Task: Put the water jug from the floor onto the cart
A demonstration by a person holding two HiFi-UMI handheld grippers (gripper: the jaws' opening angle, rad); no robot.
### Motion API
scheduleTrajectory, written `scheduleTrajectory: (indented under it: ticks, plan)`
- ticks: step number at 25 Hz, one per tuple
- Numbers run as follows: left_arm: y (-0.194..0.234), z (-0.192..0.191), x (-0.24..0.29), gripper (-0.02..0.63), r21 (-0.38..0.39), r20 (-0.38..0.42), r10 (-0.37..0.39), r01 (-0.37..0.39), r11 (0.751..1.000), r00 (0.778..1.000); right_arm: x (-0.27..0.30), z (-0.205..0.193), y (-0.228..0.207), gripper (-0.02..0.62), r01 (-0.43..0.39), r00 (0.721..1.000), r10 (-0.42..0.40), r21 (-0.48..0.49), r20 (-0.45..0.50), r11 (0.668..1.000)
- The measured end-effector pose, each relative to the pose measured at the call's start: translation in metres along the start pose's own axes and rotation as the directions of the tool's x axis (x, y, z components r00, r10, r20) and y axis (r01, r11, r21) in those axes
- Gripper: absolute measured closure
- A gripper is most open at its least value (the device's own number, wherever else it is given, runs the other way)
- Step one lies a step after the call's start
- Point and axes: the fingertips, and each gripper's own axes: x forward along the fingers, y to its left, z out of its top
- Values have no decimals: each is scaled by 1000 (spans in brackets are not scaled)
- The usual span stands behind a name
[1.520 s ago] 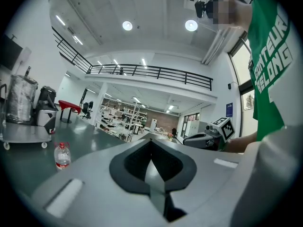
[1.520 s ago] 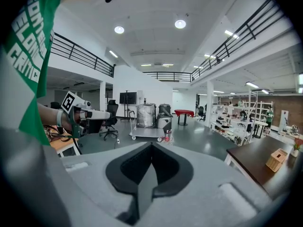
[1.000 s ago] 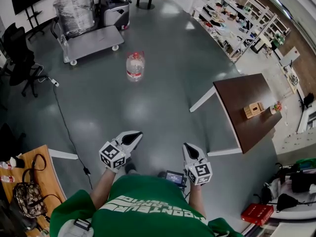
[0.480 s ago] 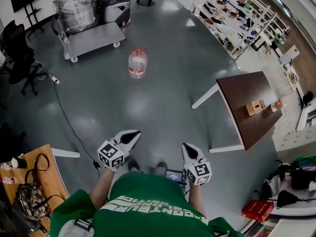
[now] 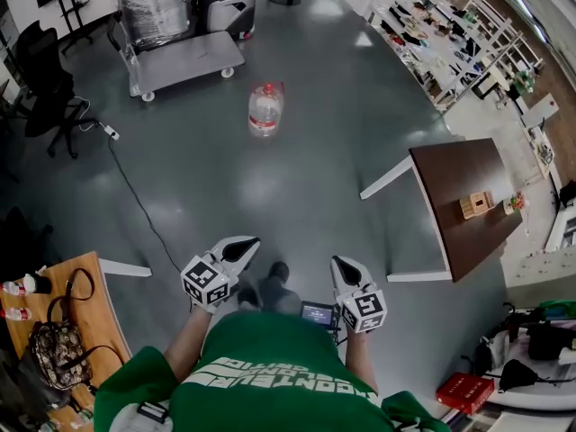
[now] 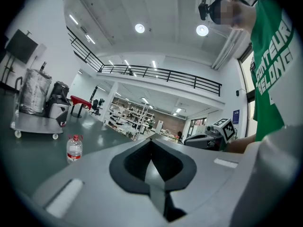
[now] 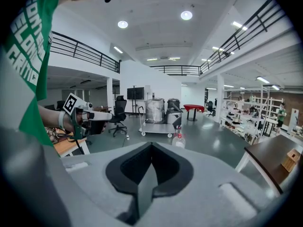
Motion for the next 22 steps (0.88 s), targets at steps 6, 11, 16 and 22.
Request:
scheduleTrajectory:
  ticks: [6, 11, 16, 22]
  plan:
    - [21, 5, -13, 595, -14, 8, 55, -55, 998, 998, 26, 14, 8, 602, -47, 999, 47, -31, 10, 998]
    - [25, 9, -5, 595, -6, 6, 46, -45, 999, 999, 30, 15, 2, 603, -46, 999, 47, -23, 16, 999]
    - [22, 12, 10, 595, -3, 8, 25, -25, 1000, 1000, 29, 11, -10, 603, -33, 999, 33, -5, 13, 999]
    - [24, 12, 22, 595, -2, -8, 12, -12, 1000, 1000, 34, 13, -21, 603, -27, 999, 27, 1, 18, 1000]
